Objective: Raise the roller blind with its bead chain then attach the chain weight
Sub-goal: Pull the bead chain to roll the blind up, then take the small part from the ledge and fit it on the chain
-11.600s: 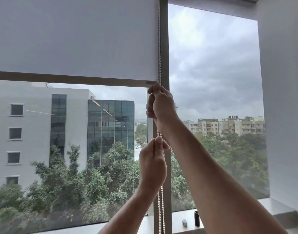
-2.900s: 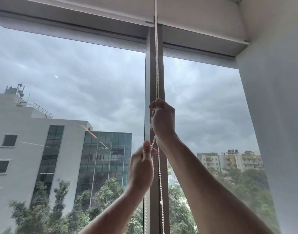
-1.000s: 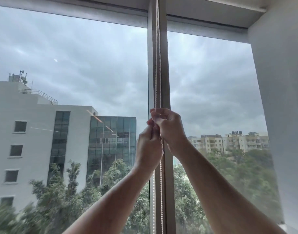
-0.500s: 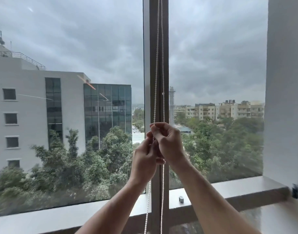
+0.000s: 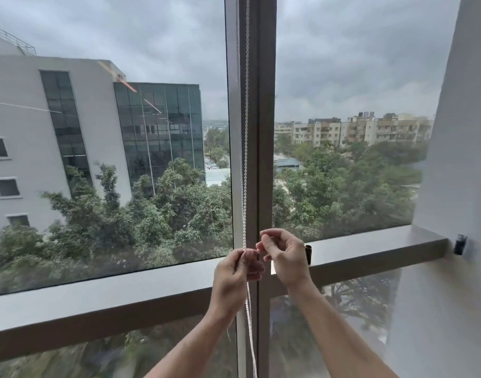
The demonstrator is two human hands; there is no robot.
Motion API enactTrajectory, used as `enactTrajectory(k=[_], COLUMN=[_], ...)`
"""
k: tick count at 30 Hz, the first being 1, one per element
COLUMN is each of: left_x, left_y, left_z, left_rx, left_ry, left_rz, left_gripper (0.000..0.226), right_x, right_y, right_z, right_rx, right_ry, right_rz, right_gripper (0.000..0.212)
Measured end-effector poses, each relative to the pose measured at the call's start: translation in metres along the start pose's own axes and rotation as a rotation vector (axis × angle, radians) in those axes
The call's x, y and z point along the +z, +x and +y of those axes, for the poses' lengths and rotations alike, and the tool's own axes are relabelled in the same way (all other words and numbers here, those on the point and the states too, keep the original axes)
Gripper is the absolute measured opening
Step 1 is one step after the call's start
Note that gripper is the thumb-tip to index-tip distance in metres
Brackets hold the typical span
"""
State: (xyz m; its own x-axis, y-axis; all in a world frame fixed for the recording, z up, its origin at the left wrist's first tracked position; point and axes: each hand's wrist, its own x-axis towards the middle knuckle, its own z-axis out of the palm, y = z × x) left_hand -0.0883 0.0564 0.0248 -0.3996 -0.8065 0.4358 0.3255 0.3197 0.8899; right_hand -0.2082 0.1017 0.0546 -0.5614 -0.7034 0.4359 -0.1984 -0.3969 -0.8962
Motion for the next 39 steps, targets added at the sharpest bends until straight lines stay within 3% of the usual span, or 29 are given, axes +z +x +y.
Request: enactTrajectory(k=[12,16,25,32,39], left_x=[0.015,0.023,0.036,0.046,0.05], left_y=[-0.017,-0.021,-0.034,-0.053,-0.056], left_z=[-0.078,-0.102,-0.14,-0.164,-0.169], left_rx=[-0.206,-0.254,-0.308,-0.298,-0.269], left_ry=[0.019,0.054,0.11,0.118,0.081], left_rz=[0.04,0.056,0.102,0.163,0.25], left_gripper=[0.014,0.019,0.014,0.022,0.017], right_x=[-0.075,-0.099,-0.129,-0.133,-0.133], right_y=[0.029,0.052,0.107,0.128,0.129], right_z=[0.12,0.139,0.172,0.194,0.205], right_rx=[0.228,0.268,0.33,0.307,0.266], right_ry=[-0.304,-0.4,-0.616,-0.719,-0.669], right_rz=[0.259,0.333,0.168,-0.015,0.069], right_gripper=[0.007,0.022,0.057,0.048,0.024])
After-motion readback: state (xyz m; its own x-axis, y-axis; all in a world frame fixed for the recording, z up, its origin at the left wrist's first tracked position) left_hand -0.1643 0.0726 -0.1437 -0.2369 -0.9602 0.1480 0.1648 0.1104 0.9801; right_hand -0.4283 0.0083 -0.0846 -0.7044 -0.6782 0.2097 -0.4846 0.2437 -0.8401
